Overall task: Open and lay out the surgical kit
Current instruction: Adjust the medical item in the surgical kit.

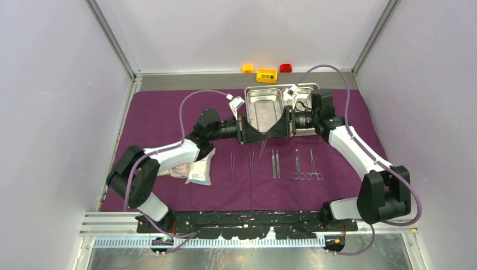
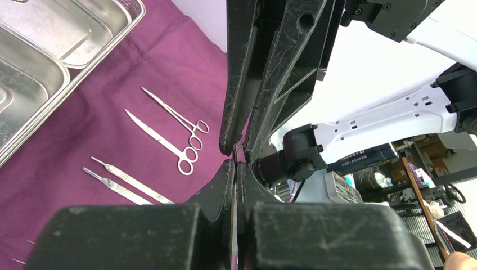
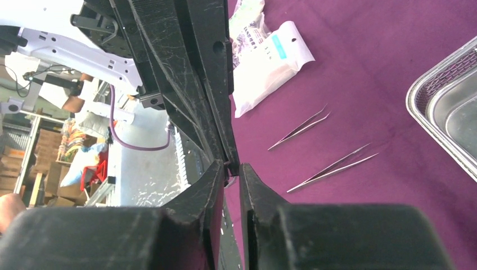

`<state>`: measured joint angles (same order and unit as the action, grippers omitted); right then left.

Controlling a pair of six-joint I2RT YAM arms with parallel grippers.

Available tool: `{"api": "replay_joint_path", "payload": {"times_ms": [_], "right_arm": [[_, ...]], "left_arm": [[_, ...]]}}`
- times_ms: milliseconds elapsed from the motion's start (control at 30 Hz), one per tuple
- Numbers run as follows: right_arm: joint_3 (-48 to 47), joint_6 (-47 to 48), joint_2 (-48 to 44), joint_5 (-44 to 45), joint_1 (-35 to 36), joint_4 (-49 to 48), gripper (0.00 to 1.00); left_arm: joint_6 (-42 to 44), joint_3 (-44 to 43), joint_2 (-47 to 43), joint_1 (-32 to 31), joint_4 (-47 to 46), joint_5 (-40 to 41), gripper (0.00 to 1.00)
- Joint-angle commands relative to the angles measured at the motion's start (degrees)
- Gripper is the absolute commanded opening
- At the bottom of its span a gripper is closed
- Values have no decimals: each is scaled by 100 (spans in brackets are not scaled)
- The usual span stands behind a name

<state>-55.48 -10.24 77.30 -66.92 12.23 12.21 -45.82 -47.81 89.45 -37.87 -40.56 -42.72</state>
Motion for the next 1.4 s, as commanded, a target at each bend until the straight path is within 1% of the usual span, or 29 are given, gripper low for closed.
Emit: {"api": "replay_joint_path", "payload": {"times_ms": [0,100,133,167,300,367,400,500,567,667,767,900,1033,1067,1167,1367], "right_arm": [[-59,102,0,-136,-23,-59,18],[-58,93,5,-72,-19,-65,9],[-59,98,-2,-33,-19,-61,3],[-52,94,-10,8,-19,-63,1],[-33,95,-46,146,-21,-77,0],[-25,97,-48,291,-20,-69,0],[-24,127,-48,370,-23,-46,0],[-56,292,-14,608,-18,116,0],[-91,401,40,699,-11,222,0],[-193,663,195,777,60,480,1],[-279,815,376,868,246,573,1],[-507,1284,751,1099,653,868,0],[-787,1638,1366,1210,1086,960,0],[-893,1756,1611,1230,1175,1017,1],[-1253,2055,2121,1242,1415,1189,1],[-2073,2510,3187,1158,1661,1569,0]], "left_arm": [[82,8,-74,-25,-420,-75,0],[82,18,-77,-23,-418,-71,0],[86,18,-82,-23,-420,-69,0],[88,22,-85,-18,-419,-62,0],[120,52,-119,-4,-406,-26,1],[181,61,-144,28,-317,-15,7],[218,68,-171,42,-253,-17,13],[478,35,-267,126,13,-90,26],[753,-13,-364,216,371,-239,34],[1143,34,-553,368,843,-316,42],[1487,63,-742,515,1250,-410,47],[1926,-61,-1046,882,2045,-454,49],[2035,-97,-1390,1488,2708,-152,49],[1993,-89,-1462,1712,2767,-93,49],[1844,-68,-1641,2104,2773,-26,50],[1811,-296,-1751,2411,2928,-53,51]]}}
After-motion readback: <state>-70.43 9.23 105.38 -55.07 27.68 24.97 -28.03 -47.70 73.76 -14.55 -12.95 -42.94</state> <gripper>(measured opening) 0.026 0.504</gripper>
